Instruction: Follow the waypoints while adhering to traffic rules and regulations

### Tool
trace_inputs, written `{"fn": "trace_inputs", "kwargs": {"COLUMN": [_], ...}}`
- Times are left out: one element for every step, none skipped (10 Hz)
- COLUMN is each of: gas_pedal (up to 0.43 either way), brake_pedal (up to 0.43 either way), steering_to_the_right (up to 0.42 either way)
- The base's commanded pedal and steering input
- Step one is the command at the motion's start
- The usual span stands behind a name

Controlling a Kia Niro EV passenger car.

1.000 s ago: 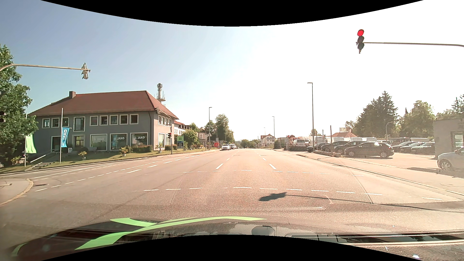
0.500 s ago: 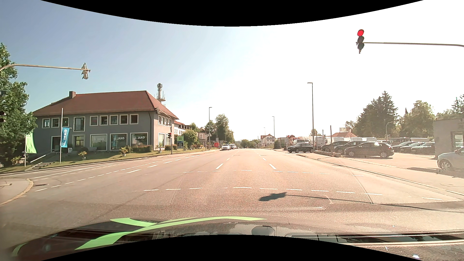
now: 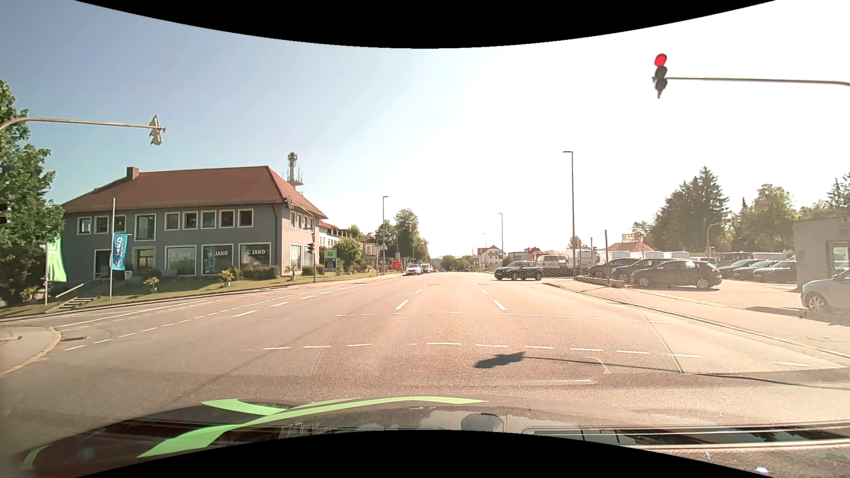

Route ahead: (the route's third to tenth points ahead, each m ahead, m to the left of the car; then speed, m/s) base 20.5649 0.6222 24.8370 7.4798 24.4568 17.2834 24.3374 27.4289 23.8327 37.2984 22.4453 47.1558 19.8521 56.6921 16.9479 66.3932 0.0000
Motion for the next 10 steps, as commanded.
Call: {"fn": "trace_inputs", "kwargs": {"gas_pedal": [0.000, 0.000, 0.000, 0.000, 0.000, 0.000, 0.000, 0.000, 0.000, 0.000], "brake_pedal": [0.280, 0.280, 0.280, 0.280, 0.274, 0.280, 0.280, 0.280, 0.280, 0.280], "steering_to_the_right": [-0.010, -0.010, -0.010, -0.010, -0.010, -0.010, -0.010, -0.011, -0.011, -0.011]}}
